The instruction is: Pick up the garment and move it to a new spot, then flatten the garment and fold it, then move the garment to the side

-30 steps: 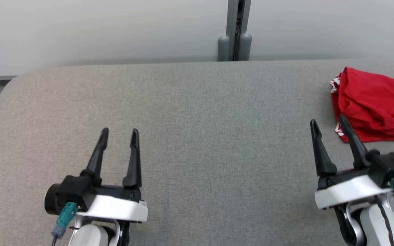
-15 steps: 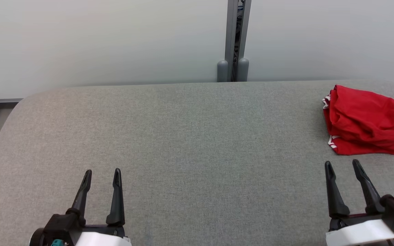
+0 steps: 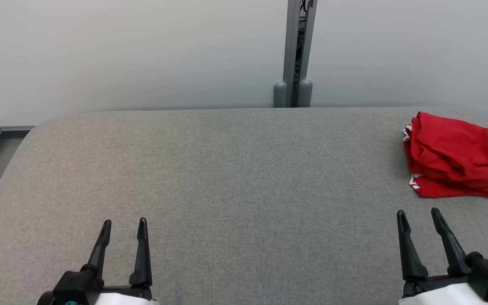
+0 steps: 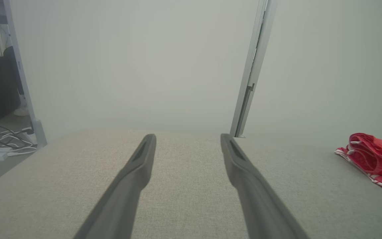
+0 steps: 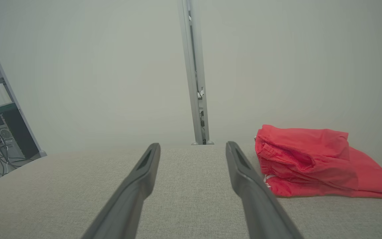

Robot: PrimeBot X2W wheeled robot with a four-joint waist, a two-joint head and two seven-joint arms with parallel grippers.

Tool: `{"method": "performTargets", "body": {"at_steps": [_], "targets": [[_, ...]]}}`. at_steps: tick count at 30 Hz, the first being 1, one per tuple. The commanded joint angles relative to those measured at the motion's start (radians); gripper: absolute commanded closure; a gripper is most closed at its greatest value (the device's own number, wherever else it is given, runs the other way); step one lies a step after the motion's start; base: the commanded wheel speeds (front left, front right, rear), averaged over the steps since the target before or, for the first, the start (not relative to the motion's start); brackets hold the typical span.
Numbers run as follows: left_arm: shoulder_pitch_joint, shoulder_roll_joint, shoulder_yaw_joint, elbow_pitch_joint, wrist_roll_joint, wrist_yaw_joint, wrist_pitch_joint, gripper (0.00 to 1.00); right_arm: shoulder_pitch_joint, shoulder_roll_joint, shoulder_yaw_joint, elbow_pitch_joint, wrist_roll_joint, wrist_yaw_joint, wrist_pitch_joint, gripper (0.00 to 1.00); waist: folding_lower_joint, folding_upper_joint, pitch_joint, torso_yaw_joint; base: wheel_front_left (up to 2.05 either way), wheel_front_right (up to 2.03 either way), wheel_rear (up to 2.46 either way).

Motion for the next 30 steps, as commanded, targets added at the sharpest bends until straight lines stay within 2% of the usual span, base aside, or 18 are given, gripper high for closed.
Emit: {"method": "performTargets", "body": {"at_steps": [1, 15, 16, 22, 30], "targets": [[-0.012, 0.003, -0.001, 0.001, -0.001, -0.002, -0.003, 0.00, 0.010, -0.001, -0.005, -0.003, 0.000, 0.000, -0.006, 0.00, 0.0000, -0.0001, -0.001, 0.002, 0.00, 0.00, 0.00], [-0.019, 0.003, -0.007, 0.016, 0.005, -0.004, -0.003, 0.00, 0.020, 0.003, -0.009, -0.011, -0.005, 0.000, -0.006, 0.00, 0.0000, -0.0001, -0.004, 0.010, 0.00, 0.00, 0.00], [-0.002, 0.000, -0.010, 0.016, 0.002, -0.004, 0.000, 1.00, 0.006, 0.004, -0.005, -0.008, 0.000, 0.000, 0.000, 1.00, 0.0000, -0.0001, -0.004, 0.010, 0.00, 0.00, 0.00], [0.035, -0.006, -0.018, 0.072, -0.002, -0.005, 0.007, 1.00, 0.030, 0.010, 0.007, 0.044, 0.003, 0.000, 0.005, 1.00, 0.0000, -0.0001, -0.004, 0.010, 0.00, 0.00, 0.00], [0.004, -0.003, -0.015, 0.082, -0.157, -0.019, 0.033, 1.00, 0.013, -0.002, -0.016, 0.054, 0.168, 0.000, 0.043, 1.00, 0.0000, -0.0001, -0.002, 0.007, 0.00, 0.00, 0.00]]}}
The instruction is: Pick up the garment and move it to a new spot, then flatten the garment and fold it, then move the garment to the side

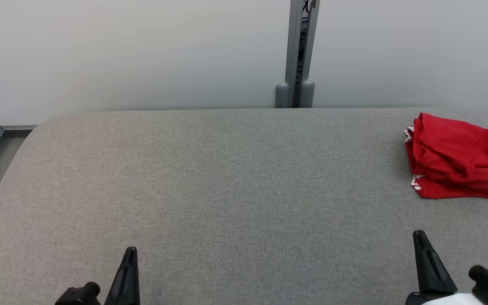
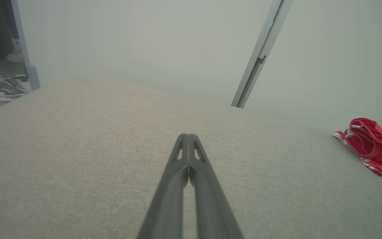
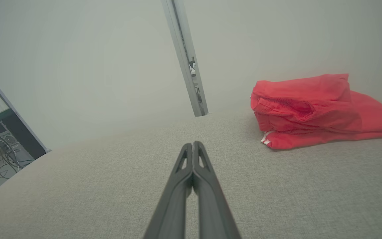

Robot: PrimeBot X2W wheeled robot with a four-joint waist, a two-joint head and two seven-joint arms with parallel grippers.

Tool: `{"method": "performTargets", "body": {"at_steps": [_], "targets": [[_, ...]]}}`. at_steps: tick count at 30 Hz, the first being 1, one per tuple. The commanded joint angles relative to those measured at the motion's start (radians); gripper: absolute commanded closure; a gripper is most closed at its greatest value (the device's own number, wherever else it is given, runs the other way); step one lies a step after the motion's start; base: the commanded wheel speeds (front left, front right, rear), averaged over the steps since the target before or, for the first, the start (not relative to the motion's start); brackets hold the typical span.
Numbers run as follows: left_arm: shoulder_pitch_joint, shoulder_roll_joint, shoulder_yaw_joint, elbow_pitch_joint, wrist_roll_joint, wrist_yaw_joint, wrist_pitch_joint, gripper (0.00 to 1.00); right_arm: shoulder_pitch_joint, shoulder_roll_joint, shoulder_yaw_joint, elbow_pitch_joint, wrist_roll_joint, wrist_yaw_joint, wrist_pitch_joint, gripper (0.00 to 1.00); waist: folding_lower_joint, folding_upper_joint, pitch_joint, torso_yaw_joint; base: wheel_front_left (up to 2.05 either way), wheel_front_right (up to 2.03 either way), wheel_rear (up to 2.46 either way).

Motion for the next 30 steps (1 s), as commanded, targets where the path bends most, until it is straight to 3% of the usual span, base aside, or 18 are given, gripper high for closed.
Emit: {"method": "performTargets", "body": {"at_steps": [1, 30], "targets": [[-0.040, 0.003, 0.004, -0.012, -0.048, -0.008, 0.006, 1.00, -0.028, -0.011, -0.013, -0.008, 0.051, 0.000, 0.012, 1.00, 0.0000, -0.0001, 0.000, -0.001, 0.00, 0.00, 0.00], [-0.140, 0.010, 0.017, 0.042, -0.483, -0.062, 0.085, 1.00, -0.078, -0.042, -0.082, 0.025, 0.513, 0.000, 0.123, 1.00, 0.0000, -0.0001, 0.007, -0.011, 0.00, 0.00, 0.00]]}}
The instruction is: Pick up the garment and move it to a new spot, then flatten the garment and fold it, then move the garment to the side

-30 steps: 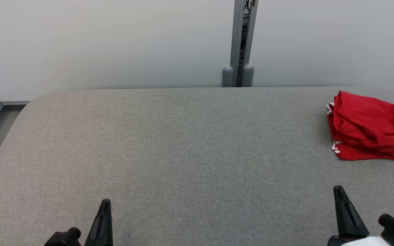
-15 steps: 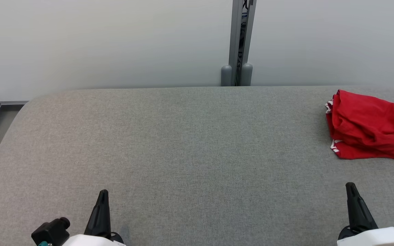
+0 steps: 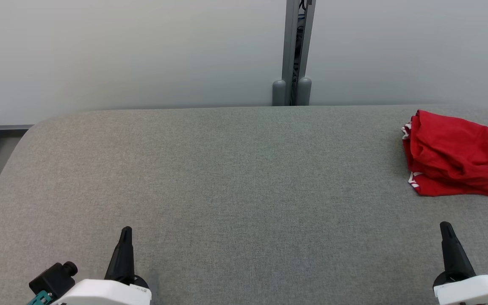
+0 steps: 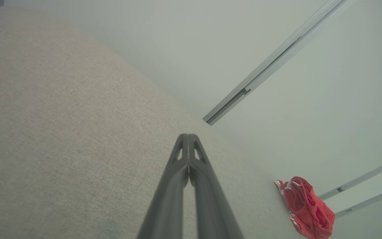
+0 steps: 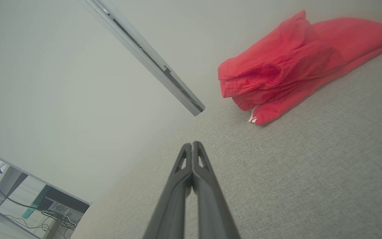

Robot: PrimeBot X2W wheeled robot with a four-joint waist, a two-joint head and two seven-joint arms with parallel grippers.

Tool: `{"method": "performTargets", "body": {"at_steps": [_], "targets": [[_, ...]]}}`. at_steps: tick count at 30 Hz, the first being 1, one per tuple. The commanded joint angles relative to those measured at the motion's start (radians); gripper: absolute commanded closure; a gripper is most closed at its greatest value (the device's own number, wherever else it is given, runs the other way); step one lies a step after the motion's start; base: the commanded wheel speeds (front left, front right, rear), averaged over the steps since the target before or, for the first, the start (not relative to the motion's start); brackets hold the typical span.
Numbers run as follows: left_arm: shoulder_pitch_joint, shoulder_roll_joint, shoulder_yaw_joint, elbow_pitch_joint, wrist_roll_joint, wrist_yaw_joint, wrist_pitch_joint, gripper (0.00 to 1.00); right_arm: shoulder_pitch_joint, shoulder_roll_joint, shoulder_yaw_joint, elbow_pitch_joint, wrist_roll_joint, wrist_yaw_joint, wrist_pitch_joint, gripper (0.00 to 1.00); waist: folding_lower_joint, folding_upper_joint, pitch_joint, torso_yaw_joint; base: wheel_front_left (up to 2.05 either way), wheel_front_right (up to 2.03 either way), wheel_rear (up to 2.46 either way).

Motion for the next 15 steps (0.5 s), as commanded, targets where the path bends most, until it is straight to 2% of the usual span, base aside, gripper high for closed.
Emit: {"method": "performTargets", "body": {"at_steps": [1, 15], "targets": [[-0.035, 0.006, 0.006, -0.009, -0.027, -0.006, 0.005, 1.00, -0.022, -0.009, -0.006, -0.004, 0.029, 0.000, 0.006, 1.00, 0.0000, 0.0000, 0.000, 0.000, 0.00, 0.00, 0.00], [-0.075, 0.008, 0.012, 0.012, -0.198, -0.028, 0.036, 1.00, -0.042, -0.020, -0.036, 0.007, 0.209, 0.000, 0.052, 1.00, 0.0000, 0.0000, 0.004, -0.006, 0.00, 0.00, 0.00]]}}
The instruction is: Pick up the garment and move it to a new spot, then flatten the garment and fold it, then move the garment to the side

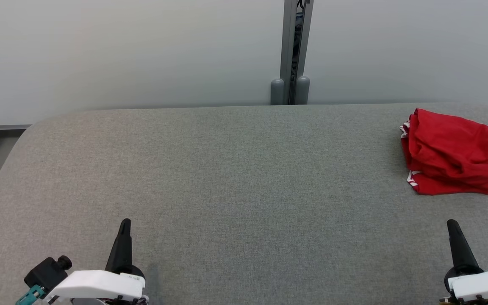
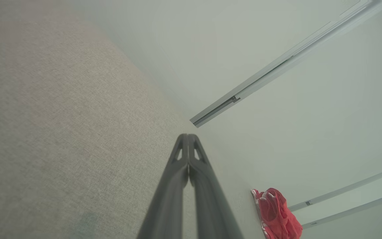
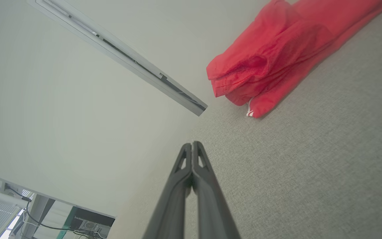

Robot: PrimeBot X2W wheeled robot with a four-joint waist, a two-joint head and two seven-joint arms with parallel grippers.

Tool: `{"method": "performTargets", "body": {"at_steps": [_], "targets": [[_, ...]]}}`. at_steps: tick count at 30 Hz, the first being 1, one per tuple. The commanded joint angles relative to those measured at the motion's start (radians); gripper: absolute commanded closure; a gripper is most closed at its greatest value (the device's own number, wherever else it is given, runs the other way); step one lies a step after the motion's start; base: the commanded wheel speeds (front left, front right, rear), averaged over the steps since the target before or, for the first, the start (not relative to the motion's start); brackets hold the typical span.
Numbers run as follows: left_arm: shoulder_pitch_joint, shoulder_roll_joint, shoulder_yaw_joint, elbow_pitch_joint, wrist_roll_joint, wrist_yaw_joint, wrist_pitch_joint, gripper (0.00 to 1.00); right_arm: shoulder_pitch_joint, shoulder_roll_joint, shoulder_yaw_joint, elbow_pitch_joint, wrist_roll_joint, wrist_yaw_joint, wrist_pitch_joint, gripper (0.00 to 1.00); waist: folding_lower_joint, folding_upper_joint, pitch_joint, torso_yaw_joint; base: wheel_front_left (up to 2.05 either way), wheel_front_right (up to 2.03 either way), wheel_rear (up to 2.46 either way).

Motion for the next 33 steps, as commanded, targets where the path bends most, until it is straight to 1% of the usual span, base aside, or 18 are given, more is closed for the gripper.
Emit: {"method": "performTargets", "body": {"at_steps": [1, 12, 33], "targets": [[-0.041, 0.007, 0.006, -0.005, -0.038, -0.010, 0.008, 1.00, -0.023, -0.013, -0.009, -0.008, 0.039, 0.000, 0.011, 1.00, -0.0001, 0.0000, 0.000, -0.001, 0.00, 0.00, 0.00], [-0.065, 0.008, 0.011, 0.009, -0.155, -0.024, 0.030, 1.00, -0.035, -0.019, -0.032, 0.002, 0.162, 0.000, 0.044, 1.00, -0.0001, 0.0000, 0.003, -0.005, 0.00, 0.00, 0.00], [-0.109, 0.009, 0.019, 0.030, -0.347, -0.047, 0.068, 1.00, -0.058, -0.028, -0.068, 0.019, 0.365, 0.000, 0.099, 1.00, -0.0001, 0.0000, 0.009, -0.013, 0.00, 0.00, 0.00]]}}
